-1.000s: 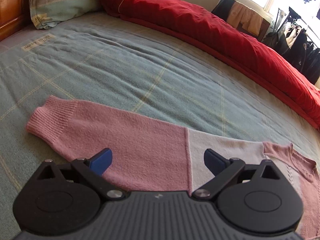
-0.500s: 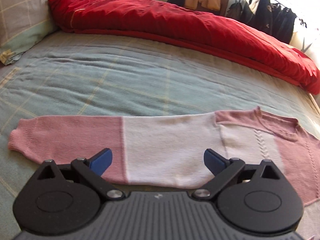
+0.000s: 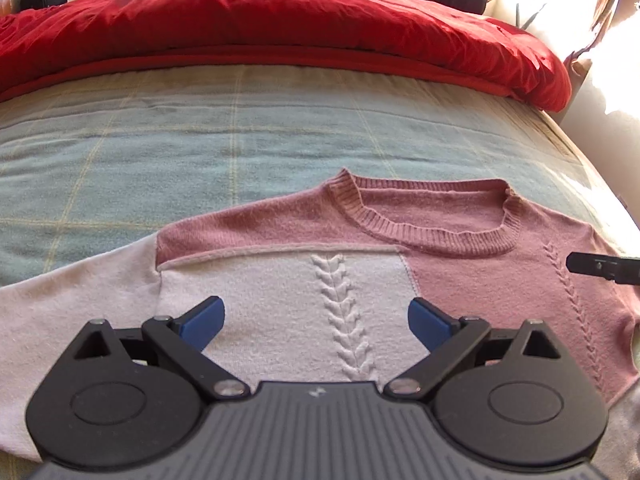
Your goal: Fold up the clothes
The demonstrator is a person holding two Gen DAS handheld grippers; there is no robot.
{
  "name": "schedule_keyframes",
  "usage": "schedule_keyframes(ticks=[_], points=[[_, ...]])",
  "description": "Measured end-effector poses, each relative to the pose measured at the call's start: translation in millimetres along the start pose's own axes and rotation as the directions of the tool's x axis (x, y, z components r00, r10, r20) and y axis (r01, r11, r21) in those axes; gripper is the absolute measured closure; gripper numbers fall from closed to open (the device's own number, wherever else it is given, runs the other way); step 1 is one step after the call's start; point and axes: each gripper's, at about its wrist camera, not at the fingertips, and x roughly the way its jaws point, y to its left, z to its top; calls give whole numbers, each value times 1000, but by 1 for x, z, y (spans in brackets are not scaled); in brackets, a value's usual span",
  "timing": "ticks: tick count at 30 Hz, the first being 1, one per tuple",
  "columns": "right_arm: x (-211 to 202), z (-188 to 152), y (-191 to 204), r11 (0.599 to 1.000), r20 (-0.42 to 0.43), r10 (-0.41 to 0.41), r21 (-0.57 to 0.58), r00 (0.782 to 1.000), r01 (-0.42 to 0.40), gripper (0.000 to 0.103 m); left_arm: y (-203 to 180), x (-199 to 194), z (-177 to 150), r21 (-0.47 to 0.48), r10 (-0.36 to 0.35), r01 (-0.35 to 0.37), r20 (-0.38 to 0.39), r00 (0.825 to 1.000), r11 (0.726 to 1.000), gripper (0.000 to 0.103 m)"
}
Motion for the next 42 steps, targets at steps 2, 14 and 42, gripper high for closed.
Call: schedule_keyframes(ticks=[2, 14, 42], points=[[7, -3, 3, 1000, 1, -10, -11, 1000, 10, 0, 4, 8, -2, -1, 22, -22, -1, 1000, 1000, 5], [-52, -30, 5, 998, 40, -14, -59, 999, 17, 0, -6, -20, -1, -120, 24, -26, -18, 1000, 992, 4], [-135, -40, -364, 959, -59, -275, -82, 960, 270, 50, -168, -52, -49, 130, -78, 90, -91, 993, 987, 4]])
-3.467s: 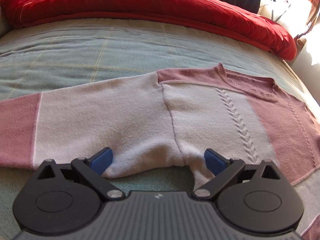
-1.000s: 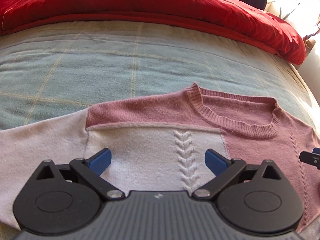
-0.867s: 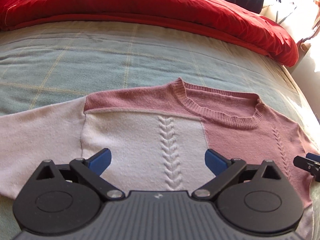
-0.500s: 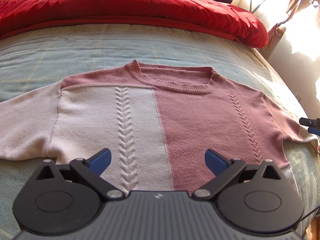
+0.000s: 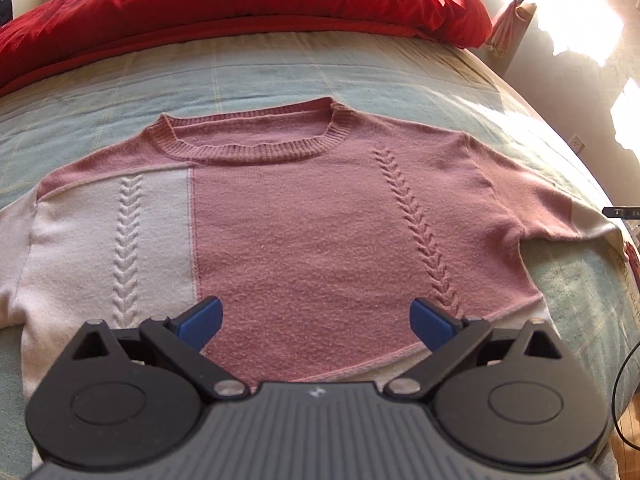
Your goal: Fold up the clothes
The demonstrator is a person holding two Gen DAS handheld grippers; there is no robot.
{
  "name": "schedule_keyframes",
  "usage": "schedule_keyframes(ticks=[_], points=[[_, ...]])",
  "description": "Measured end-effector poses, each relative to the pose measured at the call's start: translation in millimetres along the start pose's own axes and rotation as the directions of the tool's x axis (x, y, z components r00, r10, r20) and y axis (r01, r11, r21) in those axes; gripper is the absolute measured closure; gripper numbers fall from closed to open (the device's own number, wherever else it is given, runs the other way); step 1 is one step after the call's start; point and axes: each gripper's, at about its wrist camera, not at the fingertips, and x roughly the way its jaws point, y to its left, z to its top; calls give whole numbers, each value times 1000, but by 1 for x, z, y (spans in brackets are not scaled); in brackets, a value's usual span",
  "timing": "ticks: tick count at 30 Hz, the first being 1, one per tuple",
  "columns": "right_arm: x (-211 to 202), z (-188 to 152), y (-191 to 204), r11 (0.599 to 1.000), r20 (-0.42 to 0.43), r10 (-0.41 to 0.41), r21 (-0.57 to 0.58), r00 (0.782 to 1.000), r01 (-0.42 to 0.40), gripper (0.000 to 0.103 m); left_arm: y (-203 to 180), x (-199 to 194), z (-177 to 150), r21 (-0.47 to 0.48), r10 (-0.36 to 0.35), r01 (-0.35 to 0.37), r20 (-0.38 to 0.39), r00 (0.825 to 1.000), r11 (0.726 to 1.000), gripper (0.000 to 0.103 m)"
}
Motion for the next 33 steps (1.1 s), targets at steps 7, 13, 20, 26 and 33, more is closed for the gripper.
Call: schedule_keyframes(ticks=[7, 13, 20, 26, 33], points=[[24, -1, -12, 988, -50, 131, -75, 990, -135, 49, -33, 17, 2, 54, 0, 2, -36, 999, 999, 4], [15, -8, -4, 974, -67, 196, -100, 978, -202, 88, -54, 29, 4, 106, -1, 6, -52, 999, 994, 4], [3, 6, 25, 962, -6, 3, -274, 1000, -4, 94, -62, 27, -1, 139, -18, 25, -53, 998, 990, 4], [20, 17, 23, 958, 9, -128, -259, 992, 126, 87, -60, 23, -7, 127, -38, 47, -65, 997, 991, 4], [-16, 31, 34, 997, 86, -52, -44, 995, 56, 64, -55, 17, -8, 130, -51, 57, -54, 997, 990, 4]])
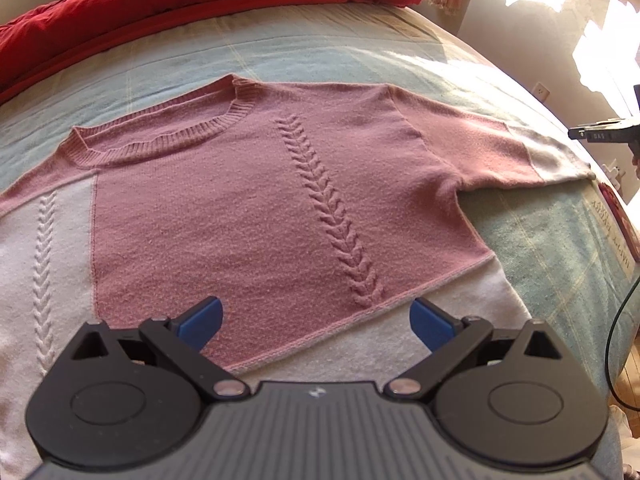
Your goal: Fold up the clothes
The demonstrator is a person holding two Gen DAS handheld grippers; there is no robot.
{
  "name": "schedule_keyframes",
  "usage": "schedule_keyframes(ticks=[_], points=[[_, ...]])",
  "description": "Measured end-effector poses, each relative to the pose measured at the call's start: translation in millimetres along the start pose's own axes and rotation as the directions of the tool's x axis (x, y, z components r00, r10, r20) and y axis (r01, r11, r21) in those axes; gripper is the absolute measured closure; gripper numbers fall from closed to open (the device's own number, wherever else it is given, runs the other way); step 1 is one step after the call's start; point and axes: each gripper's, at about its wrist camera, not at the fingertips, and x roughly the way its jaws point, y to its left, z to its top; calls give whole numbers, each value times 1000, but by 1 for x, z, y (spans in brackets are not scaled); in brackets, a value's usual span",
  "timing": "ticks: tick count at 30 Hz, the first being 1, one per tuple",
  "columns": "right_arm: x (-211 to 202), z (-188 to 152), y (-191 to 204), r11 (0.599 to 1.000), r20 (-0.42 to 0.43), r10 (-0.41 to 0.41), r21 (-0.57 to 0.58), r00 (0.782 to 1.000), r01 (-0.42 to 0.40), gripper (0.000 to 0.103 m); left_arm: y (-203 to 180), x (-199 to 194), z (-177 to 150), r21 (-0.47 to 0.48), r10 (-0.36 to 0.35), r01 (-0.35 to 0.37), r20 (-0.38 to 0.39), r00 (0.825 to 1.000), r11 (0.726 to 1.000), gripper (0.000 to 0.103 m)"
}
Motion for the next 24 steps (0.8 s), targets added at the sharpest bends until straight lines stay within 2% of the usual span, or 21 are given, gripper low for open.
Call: schedule_keyframes(ticks=[1, 2, 3, 5, 8, 9, 11, 14, 15, 20, 22, 24], points=[[-4, 4, 8, 995, 14, 87, 41, 996, -87, 60, 0, 0, 0, -1, 0, 0, 0, 1000, 1000, 4], [-4, 9, 20, 977, 24, 190, 91, 982, -191, 55, 0, -2, -1, -5, -2, 2, 0, 1000, 1000, 4], [0, 14, 34, 946, 30, 289, 145, 957, -290, 53, 0, -3, -2, -9, -5, 5, 0, 1000, 1000, 4], [8, 22, 63, 855, 53, 460, 241, 886, -459, 52, 1, -6, -3, -18, -9, 9, 0, 1000, 1000, 4], [29, 29, 105, 753, 55, 587, 329, 808, -569, 47, 2, -14, -4, -14, 6, -6, -7, 1000, 1000, 4], [35, 30, 115, 730, 48, 611, 352, 790, -586, 47, 3, -18, -4, -10, 16, -16, -5, 1000, 1000, 4], [49, 30, 124, 713, 13, 629, 390, 777, -583, 45, 6, -24, -5, -14, 23, -23, 0, 1000, 1000, 4], [61, 19, 108, 705, 6, 619, 436, 785, -559, 45, 11, -27, -7, -27, 27, -27, -1, 1000, 999, 4], [61, 14, 94, 708, 17, 600, 456, 800, -540, 45, 12, -27, -8, -30, 29, -29, -3, 1000, 999, 4], [52, -18, 0, 784, -8, 398, 522, 917, -336, 45, 17, -23, -14, -45, 23, -24, -16, 1000, 999, 4], [48, -34, -39, 780, -10, 303, 578, 953, -242, 45, 18, -21, -16, -49, 22, -23, -22, 1000, 999, 4], [44, -45, -67, 754, -13, 234, 633, 972, -173, 44, 18, -19, -18, -57, 22, -24, -31, 999, 998, 4]])
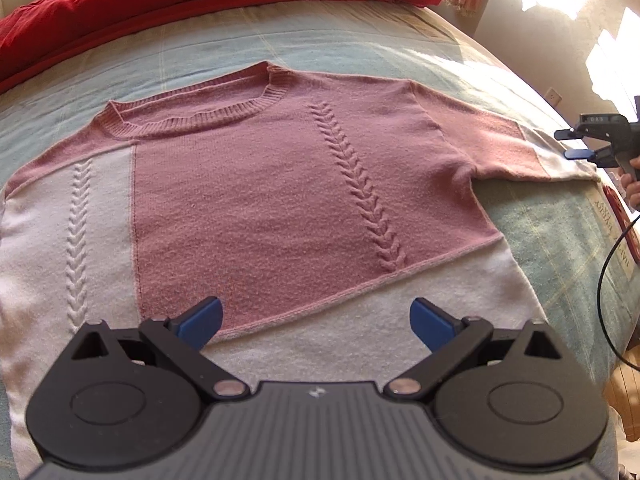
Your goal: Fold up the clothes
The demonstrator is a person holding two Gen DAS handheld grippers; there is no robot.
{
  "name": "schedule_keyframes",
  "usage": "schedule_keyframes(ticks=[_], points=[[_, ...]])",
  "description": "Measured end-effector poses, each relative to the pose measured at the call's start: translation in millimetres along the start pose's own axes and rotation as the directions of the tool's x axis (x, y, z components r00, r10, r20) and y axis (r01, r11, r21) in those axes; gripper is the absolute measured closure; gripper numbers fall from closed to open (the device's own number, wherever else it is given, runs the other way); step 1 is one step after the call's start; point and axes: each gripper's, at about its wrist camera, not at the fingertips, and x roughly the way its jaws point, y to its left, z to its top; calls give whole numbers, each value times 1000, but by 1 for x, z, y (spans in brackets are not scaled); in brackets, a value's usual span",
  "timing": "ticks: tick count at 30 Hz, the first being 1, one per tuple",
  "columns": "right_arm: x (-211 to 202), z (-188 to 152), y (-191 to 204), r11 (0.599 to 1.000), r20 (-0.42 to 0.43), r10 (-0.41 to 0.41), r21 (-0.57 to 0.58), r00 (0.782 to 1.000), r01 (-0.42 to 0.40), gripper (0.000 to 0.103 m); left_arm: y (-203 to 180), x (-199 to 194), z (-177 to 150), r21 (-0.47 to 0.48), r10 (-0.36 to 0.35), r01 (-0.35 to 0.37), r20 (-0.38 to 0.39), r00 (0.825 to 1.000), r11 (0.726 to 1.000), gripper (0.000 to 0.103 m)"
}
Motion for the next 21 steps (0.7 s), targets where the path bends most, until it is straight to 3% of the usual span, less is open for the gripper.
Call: schedule_keyframes(ticks=[3, 7, 8, 10, 13, 18, 21], points=[[-9, 3, -5, 998, 21, -45, 42, 999, 44, 40, -3, 0, 0, -4, 0, 0, 0, 1000, 1000, 4], [-2, -14, 44, 985, -35, 162, -47, 986, -163, 34, -9, -3, 1, 5, -7, 7, 8, 1000, 1000, 4], [2, -19, 57, 980, -55, 179, -76, 982, -183, 33, -11, -4, 1, 7, -7, 7, 7, 1000, 1000, 4], [12, -24, 75, 977, -93, 159, -128, 983, -171, 33, -13, -6, 2, 14, -9, 9, 7, 1000, 1000, 4], [17, -24, 66, 984, -119, 95, -142, 988, -112, 33, -13, -11, 1, 29, -10, 10, 14, 1000, 1000, 4], [-6, -10, -2, 1000, -45, -7, 17, 999, 8, 34, -8, -12, -5, 46, 14, -15, 11, 1000, 999, 4], [-14, -9, -5, 997, -43, -42, 61, 998, 44, 33, -4, -11, -7, 35, 17, -17, 8, 1000, 999, 4]])
